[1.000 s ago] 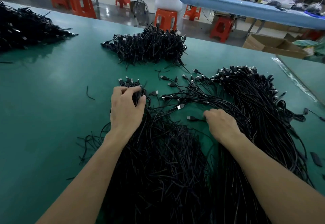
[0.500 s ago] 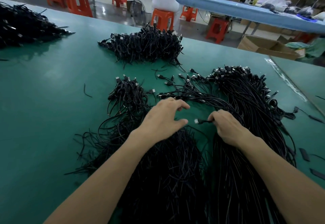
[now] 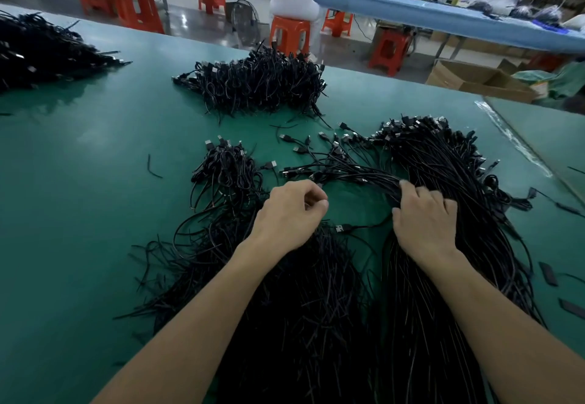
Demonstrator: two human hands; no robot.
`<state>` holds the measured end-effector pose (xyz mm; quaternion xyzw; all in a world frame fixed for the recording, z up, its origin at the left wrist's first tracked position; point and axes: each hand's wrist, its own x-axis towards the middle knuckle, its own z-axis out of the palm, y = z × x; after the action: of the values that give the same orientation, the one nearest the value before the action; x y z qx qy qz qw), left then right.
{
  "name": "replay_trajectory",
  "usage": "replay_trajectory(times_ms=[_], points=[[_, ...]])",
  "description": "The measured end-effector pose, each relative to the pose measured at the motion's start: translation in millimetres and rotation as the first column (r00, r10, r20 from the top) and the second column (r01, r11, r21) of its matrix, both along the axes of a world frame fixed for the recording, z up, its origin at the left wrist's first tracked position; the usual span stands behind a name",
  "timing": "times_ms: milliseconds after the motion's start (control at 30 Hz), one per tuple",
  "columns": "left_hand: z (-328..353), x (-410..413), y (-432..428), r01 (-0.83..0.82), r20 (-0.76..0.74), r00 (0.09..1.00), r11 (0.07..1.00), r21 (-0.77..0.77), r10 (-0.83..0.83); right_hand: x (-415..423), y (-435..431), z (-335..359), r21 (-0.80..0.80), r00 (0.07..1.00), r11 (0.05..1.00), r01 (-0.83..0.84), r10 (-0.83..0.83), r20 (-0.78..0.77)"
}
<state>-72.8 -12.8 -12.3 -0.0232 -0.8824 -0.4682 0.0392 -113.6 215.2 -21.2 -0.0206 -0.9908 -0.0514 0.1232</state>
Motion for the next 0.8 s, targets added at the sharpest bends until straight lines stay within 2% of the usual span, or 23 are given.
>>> replay_trajectory(times_ms=[100,267,333,367,400,467,533,600,700,733,800], points=[[1.4,-0.8,-1.0,-0.019,0.003,1.0,1.0,0.021,0.019,0.6,-0.9,-1.2,-0.027,0.999,0.999,-0.033,0.034,0.027],[-0.3,0.4,-5.2,-0.027,0.02,0.999,0.999,0.035,0.027,3.7,-12.4,5.0,0.055,0.993,0.998,0.023,-0.029,0.113],[-1.6,0.3,-7.0,-0.037,0.015,0.999,0.999,0.04,0.036,5.8,-23.4,9.1,0.002,0.994,1.0,-0.01,0.009,0.113],[-1.5,0.1,-7.6,-0.033,0.015,0.999,0.999,0.043,0.033,6.3,-30.7,13.3,-0.074,0.99,0.996,-0.041,0.051,0.132],[-1.5,0.1,-7.8,-0.021,0.015,1.0,0.999,0.048,0.02,7.0,-38.9,19.0,-0.218,0.981,0.973,-0.071,0.108,0.163],[-0.8,0.0,-6.3,0.029,0.013,0.999,0.999,0.035,-0.029,11.9,-57.7,32.3,-0.571,0.939,0.818,-0.07,0.247,0.238],[2.9,-0.4,-1.4,0.095,-0.02,0.995,0.996,-0.002,-0.095,24.1,-75.6,45.6,-0.792,0.889,0.608,-0.057,0.391,0.236],[8.3,-0.3,3.4,0.14,-0.106,0.985,0.99,0.016,-0.138,38.0,-86.0,56.1,-0.854,0.852,0.507,-0.118,0.493,0.175],[12.2,-1.8,4.5,0.119,-0.194,0.977,0.984,0.132,-0.092,56.5,-86.2,73.0,-0.908,0.842,0.366,-0.204,0.539,0.028],[13.1,-3.6,3.7,0.088,-0.198,0.978,0.984,0.153,-0.056,61.0,-82.6,79.4,-0.937,0.838,0.285,-0.201,0.545,-0.013],[13.1,-8.4,0.2,0.002,-0.192,0.981,0.976,0.218,0.041,69.5,-73.9,91.0,-0.988,0.821,0.066,-0.137,0.566,-0.076]])
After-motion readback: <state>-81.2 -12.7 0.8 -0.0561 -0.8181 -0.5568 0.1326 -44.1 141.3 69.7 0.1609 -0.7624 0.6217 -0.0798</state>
